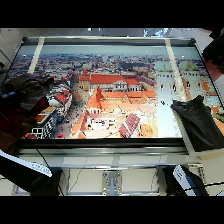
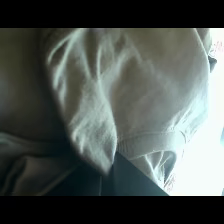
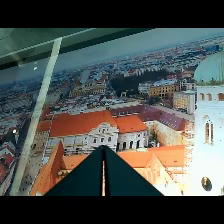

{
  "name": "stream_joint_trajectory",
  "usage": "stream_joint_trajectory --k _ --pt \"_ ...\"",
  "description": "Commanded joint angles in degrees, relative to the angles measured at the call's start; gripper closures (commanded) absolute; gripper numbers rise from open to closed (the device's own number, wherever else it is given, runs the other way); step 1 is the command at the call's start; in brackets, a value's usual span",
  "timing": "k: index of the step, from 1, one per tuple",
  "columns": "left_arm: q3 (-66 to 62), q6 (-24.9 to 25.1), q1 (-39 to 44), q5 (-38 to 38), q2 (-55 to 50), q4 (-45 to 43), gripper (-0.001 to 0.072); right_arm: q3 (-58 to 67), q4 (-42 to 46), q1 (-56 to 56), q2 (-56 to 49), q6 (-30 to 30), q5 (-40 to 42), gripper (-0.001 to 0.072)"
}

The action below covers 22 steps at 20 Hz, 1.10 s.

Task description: Fold the shirts.

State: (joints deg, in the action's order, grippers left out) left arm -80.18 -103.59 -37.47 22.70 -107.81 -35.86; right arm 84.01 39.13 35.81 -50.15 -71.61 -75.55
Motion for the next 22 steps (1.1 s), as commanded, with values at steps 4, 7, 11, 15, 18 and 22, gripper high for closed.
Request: stream_joint_trajectory --k 4,7,11,15,18,22 --pt "-0.3 5.4 1.9 6.1 8.7 1.4 0.0696 0.0 -2.4 0.0 0.0 -1.0 0.6 0.0702" --pt "-0.3 17.1 5.8 14.6 19.0 7.5 0.0696 0.0 -6.4 0.0 0.1 -1.0 1.6 0.0702" --pt "-0.3 26.6 16.8 28.1 32.9 10.6 0.0696 0.0 -7.5 0.0 0.1 -1.0 1.5 0.0702" --pt "-0.3 27.2 32.8 36.1 39.8 10.6 0.0695 0.0 -7.4 0.0 0.1 -1.0 -0.5 0.0702" --pt "-0.3 27.2 46.8 36.9 39.3 10.4 0.0695 0.0 -7.3 0.0 0.1 -0.7 -1.4 0.0702" --pt "-0.3 33.6 58.3 26.7 36.0 10.4 0.0315 0.0 -3.4 0.0 0.1 2.6 -1.3 0.0701"
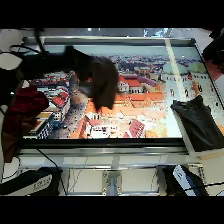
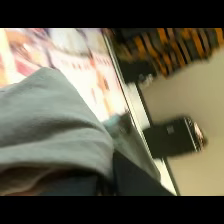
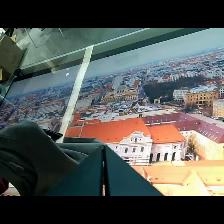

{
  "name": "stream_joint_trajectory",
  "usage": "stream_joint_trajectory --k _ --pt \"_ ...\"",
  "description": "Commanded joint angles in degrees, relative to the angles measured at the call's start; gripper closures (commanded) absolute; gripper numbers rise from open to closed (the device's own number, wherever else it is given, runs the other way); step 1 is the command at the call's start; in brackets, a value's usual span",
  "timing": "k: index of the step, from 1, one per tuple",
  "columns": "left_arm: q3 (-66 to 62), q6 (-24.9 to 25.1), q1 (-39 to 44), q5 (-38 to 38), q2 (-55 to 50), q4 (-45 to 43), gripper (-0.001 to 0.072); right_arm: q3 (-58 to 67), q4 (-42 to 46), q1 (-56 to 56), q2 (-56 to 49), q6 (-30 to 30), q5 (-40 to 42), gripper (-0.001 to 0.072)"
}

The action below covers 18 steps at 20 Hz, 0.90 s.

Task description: Fold the shirts.

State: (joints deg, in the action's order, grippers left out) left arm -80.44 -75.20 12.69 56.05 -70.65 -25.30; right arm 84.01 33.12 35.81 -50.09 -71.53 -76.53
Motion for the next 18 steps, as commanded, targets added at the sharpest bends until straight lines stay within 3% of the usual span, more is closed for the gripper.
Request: stream_joint_trajectory --k 1,3,4,5,7,9,12,15,18 --pt "0.0 9.2 8.0 -12.7 -1.4 -0.2 0.0037 0.0 4.9 0.0 0.0 3.9 -0.2 0.0675" --pt "0.0 11.8 4.2 -20.5 -1.1 -0.7 0.0000 0.0 11.2 0.0 0.0 4.4 -0.1 0.0491" --pt "0.0 11.4 1.0 -21.3 -1.2 -3.0 0.0001 -0.1 14.6 0.0 -0.2 4.3 -1.0 0.0444" --pt "0.0 8.1 -2.1 -19.3 -1.7 -7.0 0.0004 -0.9 16.7 0.0 -0.7 4.3 -1.8 0.0446" --pt "0.0 -0.4 -6.4 -7.8 -4.0 -12.7 0.0010 -4.9 17.2 0.0 -2.3 4.3 -4.1 0.0445" --pt "0.0 -0.5 -5.6 4.7 -8.3 -12.8 0.0010 -11.9 17.4 -0.8 -4.1 4.3 -4.2 0.0445" --pt "0.0 2.9 2.5 13.3 -16.0 -12.8 0.0009 -21.3 17.4 -3.5 -7.1 4.3 -4.5 0.0445" --pt "0.0 8.6 13.4 6.1 -21.9 -12.2 0.0009 -24.1 17.5 -6.3 -8.5 4.7 -3.7 0.0445" --pt "0.0 8.5 20.9 -5.5 -25.7 -12.1 0.0009 -24.1 16.7 -7.0 -8.3 4.8 -1.7 0.0445"
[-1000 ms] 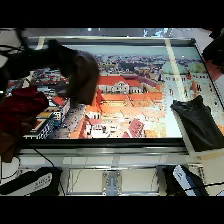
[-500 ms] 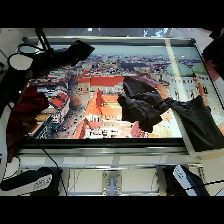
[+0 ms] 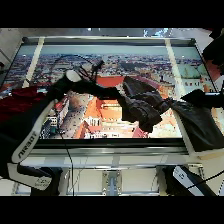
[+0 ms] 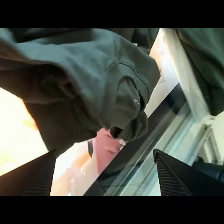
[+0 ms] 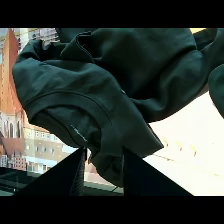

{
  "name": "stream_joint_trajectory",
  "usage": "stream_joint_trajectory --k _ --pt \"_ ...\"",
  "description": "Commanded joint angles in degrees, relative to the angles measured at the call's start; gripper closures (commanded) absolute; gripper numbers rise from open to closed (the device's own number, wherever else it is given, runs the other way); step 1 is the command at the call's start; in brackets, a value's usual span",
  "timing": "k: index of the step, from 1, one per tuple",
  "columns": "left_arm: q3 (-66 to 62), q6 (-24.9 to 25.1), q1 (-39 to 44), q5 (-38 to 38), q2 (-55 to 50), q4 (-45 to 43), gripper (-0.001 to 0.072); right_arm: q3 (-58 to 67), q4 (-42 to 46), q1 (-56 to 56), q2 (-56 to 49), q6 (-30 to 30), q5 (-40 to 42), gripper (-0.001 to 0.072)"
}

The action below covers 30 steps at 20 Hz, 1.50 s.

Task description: Fold the shirts.

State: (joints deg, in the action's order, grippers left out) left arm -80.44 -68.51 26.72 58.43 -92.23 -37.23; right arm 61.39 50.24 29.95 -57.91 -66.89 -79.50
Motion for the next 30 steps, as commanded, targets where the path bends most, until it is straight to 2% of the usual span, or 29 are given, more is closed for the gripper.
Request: stream_joint_trajectory --k 1,4,7,8,9,10,13,16,18,20,22,24,26,29,30 --pt "0.0 1.4 8.4 -10.3 -5.2 -0.2 0.0009 -1.5 -0.3 -1.2 -0.4 0.5 1.3 0.0445" --pt "0.0 -0.5 10.0 -16.1 -7.7 0.0 0.0010 -1.5 -0.3 -1.2 -0.4 0.7 1.6 0.0445" --pt "0.0 -0.5 10.0 -23.0 -8.7 4.6 0.0014 -1.5 -0.3 -1.2 -0.4 0.7 2.0 0.0445" --pt "0.0 -0.5 10.0 -25.4 -8.8 5.9 0.0120 -1.5 -0.4 -1.2 -0.4 0.7 2.8 0.0445" --pt "0.0 -0.5 10.0 -27.4 -8.9 6.8 0.0391 -1.5 -0.4 -1.2 -0.4 0.7 3.9 0.0445" --pt "0.0 -0.5 10.0 -29.1 -9.0 7.4 0.0694 -1.5 -0.4 -1.2 -0.4 0.7 5.0 0.0445" --pt "0.0 -0.5 9.4 -31.7 -8.9 7.6 0.0696 -1.5 -0.4 -1.2 -0.4 0.6 7.3 0.0446" --pt "0.0 -0.5 4.9 -27.4 -6.1 7.1 0.0696 -1.5 0.1 -1.2 -0.5 0.7 7.4 0.0445" --pt "0.0 -0.5 -0.4 -17.6 -2.2 2.9 0.0697 -1.5 1.7 -1.2 -0.5 0.6 8.2 0.0445" --pt "0.0 -0.7 -6.0 -5.6 2.3 -6.4 0.0697 -1.5 2.3 -1.2 -0.7 0.6 8.9 0.0445" --pt "0.0 -3.7 -10.9 7.2 5.9 -15.0 0.0697 -1.5 1.9 -1.6 -1.6 0.3 9.0 0.0445" --pt "0.0 -3.7 -14.3 19.4 7.4 -17.2 0.0696 -1.6 1.8 -4.3 -3.9 -0.2 9.0 0.0445" --pt "0.0 -2.9 -15.8 27.1 7.5 -17.4 0.0697 -1.6 1.9 -9.4 -8.1 -0.4 10.1 0.0444" --pt "0.0 -2.2 -15.8 31.3 7.6 -23.2 0.0697 -1.5 0.2 -18.7 -16.5 -0.6 19.6 0.0437" --pt "0.0 -2.3 -15.9 31.5 7.6 -26.4 0.0696 -1.5 -1.4 -21.2 -19.5 -0.5 23.1 0.0359"
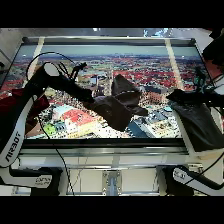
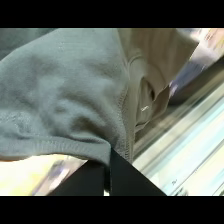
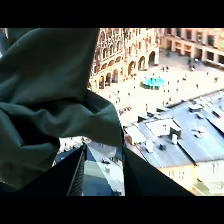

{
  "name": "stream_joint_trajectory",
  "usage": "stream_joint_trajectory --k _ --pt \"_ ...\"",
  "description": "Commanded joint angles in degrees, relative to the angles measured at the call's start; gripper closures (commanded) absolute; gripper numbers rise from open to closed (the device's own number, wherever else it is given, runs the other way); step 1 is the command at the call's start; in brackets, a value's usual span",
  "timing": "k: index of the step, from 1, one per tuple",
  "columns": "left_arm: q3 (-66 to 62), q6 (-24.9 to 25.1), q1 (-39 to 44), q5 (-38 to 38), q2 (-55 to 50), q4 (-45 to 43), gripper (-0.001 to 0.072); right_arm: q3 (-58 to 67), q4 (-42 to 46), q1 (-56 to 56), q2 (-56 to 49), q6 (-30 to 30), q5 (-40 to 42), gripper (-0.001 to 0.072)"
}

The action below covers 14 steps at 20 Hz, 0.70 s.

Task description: Fold the shirts.

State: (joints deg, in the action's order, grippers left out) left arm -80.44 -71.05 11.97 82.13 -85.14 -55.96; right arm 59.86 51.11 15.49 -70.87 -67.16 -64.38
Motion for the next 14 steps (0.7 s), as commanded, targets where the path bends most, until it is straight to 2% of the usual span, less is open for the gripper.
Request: stream_joint_trajectory --k 1,4,11,14 --pt "0.0 -0.8 -1.4 7.7 0.7 -11.1 0.0697 0.0 -4.4 -8.9 -9.6 -0.3 11.1 0.0294" --pt "0.0 -0.9 -1.6 7.6 0.8 -13.0 0.0697 2.1 -12.1 -13.3 -18.9 1.0 13.0 0.0254" --pt "0.0 -0.9 -0.3 6.0 0.8 -12.8 0.0697 14.8 -12.2 -22.5 -32.6 1.1 11.9 0.0266" --pt "0.0 -0.9 -0.2 6.0 0.8 -12.8 0.0696 18.5 -8.9 -23.3 -35.1 -2.9 11.9 0.0267"
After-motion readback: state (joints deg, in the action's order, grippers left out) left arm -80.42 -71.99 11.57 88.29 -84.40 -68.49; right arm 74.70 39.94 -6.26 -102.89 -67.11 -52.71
